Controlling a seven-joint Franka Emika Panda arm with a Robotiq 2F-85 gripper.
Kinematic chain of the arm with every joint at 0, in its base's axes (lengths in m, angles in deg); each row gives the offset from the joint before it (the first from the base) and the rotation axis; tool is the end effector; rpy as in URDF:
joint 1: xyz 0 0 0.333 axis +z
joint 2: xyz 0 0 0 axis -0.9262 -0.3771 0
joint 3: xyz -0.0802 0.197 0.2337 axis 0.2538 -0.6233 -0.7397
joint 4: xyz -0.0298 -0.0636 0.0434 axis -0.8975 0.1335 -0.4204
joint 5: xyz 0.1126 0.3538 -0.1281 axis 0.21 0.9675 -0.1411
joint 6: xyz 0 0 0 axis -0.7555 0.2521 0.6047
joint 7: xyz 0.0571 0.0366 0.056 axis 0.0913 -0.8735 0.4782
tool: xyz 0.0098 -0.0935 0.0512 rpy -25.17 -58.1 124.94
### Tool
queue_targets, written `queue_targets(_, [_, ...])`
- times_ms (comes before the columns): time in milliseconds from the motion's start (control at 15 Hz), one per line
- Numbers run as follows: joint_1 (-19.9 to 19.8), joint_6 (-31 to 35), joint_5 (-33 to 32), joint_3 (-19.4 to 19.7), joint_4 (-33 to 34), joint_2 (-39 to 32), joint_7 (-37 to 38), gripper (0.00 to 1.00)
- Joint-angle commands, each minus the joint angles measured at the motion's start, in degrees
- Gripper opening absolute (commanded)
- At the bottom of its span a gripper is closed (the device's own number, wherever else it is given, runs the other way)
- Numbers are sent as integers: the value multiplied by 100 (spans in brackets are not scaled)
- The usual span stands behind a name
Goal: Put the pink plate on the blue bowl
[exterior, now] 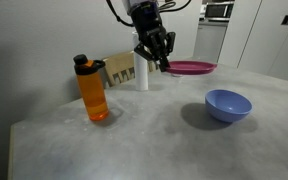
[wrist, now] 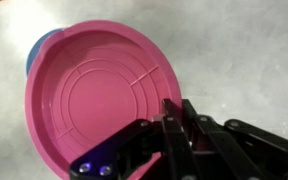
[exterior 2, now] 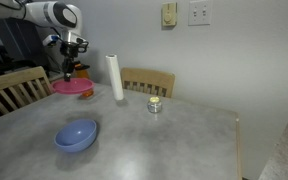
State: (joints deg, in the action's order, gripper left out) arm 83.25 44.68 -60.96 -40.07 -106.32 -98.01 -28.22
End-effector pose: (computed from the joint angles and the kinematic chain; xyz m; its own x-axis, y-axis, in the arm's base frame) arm 0.6990 0.2074 0.3327 0.8724 -0.2511 -0.4194 -0.1894 -0.9646 0.1835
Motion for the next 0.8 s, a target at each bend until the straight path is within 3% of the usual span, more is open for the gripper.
queue_targets(0, [-5, 284, 30, 31, -59, 51, 215, 3])
queue_targets(533, [-138, 1864, 429, -24, -1337, 511, 925, 3])
queue_targets(733, [-140, 1922, 474, -15, -2013, 825, 1048, 3])
